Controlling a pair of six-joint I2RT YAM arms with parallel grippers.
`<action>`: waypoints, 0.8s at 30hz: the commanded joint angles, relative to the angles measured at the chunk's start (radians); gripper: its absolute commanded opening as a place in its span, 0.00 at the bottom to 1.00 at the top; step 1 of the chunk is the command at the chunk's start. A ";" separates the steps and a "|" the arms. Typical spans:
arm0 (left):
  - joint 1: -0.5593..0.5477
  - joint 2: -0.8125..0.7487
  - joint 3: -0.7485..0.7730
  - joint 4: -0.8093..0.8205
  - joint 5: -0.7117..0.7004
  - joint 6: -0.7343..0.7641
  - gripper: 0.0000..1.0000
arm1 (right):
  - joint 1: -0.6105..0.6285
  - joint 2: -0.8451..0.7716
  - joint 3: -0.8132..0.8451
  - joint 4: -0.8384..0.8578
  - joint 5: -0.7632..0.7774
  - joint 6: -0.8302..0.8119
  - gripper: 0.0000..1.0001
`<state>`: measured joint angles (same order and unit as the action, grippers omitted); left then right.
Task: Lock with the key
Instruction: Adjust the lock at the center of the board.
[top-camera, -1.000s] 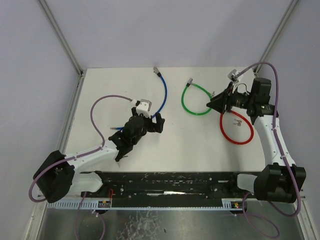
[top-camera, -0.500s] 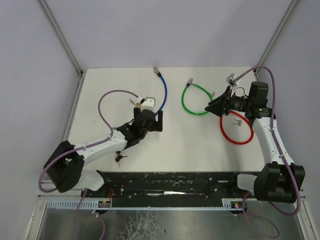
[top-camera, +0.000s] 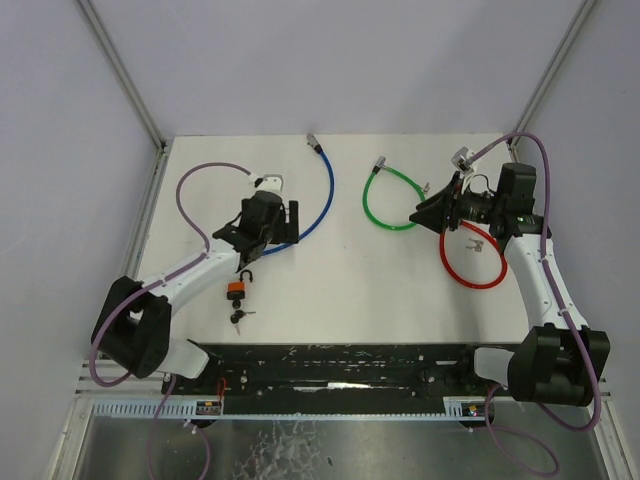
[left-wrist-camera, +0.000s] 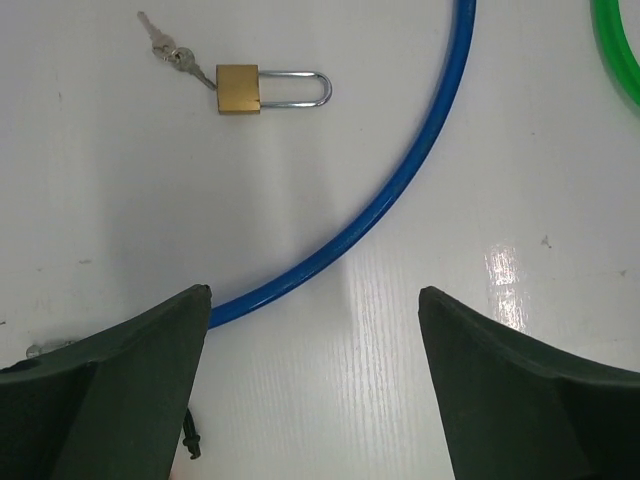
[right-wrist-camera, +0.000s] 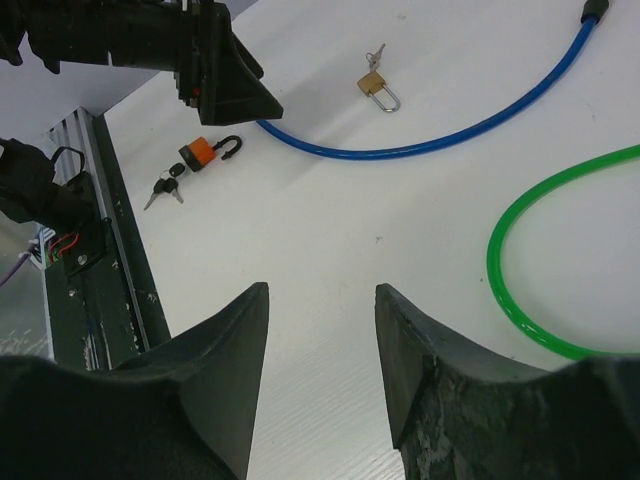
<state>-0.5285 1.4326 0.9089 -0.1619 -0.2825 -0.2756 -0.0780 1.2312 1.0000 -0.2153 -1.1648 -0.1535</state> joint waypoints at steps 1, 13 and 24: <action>0.063 -0.057 -0.046 0.068 0.134 -0.011 0.81 | 0.010 -0.006 0.006 0.013 -0.027 -0.019 0.53; 0.078 0.047 -0.004 0.113 0.178 0.027 0.79 | 0.011 0.000 0.006 0.006 -0.029 -0.027 0.54; 0.093 0.192 0.110 0.083 0.093 0.069 0.76 | 0.011 0.005 0.014 -0.015 -0.029 -0.047 0.54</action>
<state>-0.4496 1.6005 0.9775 -0.1062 -0.1516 -0.2424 -0.0761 1.2331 1.0000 -0.2295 -1.1690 -0.1787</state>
